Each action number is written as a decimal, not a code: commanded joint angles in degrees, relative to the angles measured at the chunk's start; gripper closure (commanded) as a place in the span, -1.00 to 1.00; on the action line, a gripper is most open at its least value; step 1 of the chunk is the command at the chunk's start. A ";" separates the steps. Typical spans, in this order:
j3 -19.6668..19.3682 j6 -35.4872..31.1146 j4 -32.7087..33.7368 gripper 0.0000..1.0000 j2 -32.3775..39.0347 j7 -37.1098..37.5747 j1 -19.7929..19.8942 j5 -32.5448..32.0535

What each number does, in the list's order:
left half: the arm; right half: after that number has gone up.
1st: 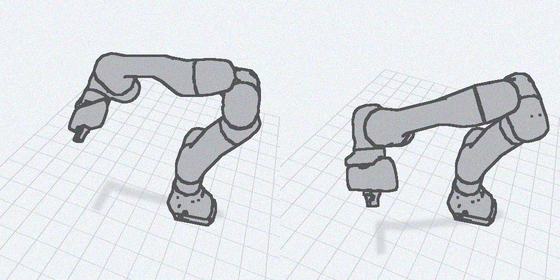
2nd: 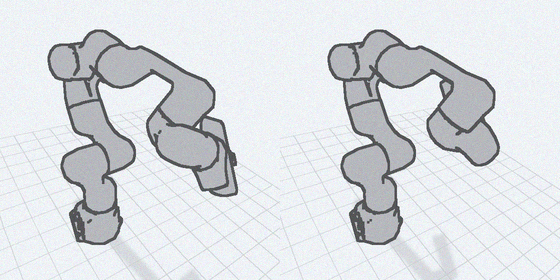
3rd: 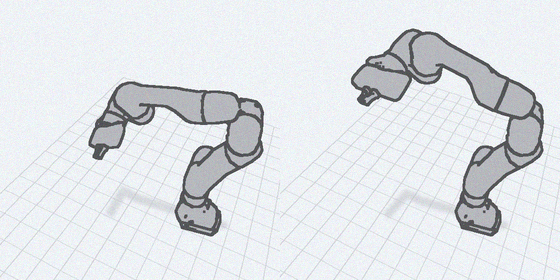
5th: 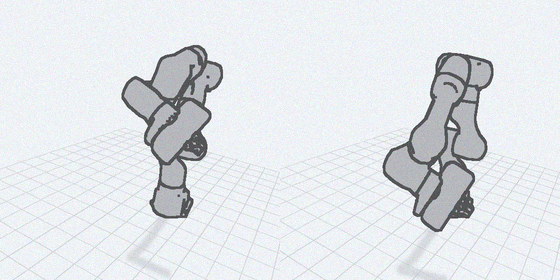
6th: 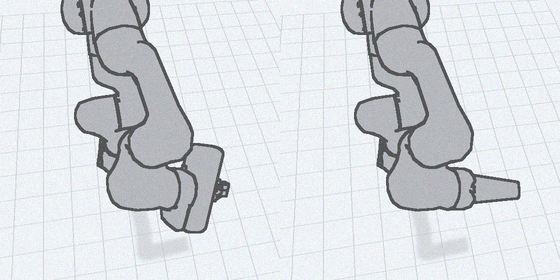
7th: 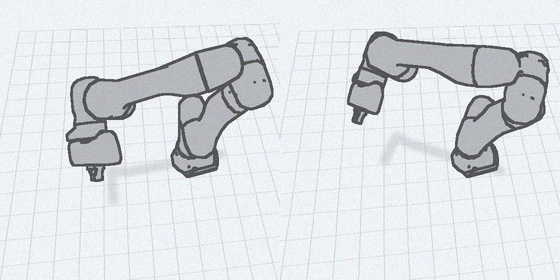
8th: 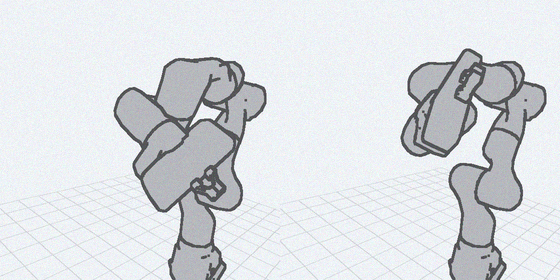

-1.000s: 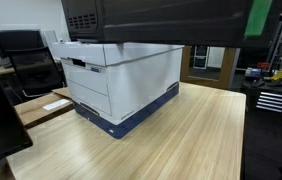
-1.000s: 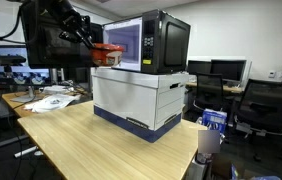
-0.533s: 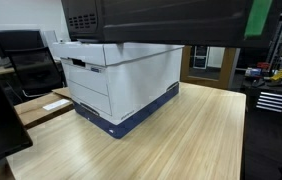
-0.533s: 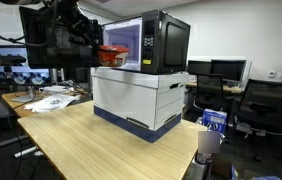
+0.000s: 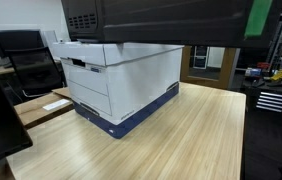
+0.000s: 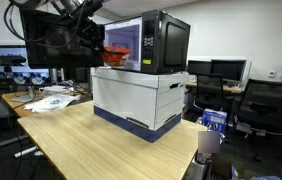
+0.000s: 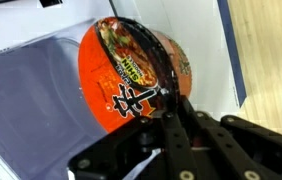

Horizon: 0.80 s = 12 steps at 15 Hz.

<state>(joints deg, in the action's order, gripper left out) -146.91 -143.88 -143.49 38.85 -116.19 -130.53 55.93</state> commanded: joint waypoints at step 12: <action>23.30 2.44 12.71 0.91 -4.46 -32.86 25.41 37.22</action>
<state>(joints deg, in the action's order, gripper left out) -128.48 -144.51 -134.32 31.94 -149.43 -111.67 91.15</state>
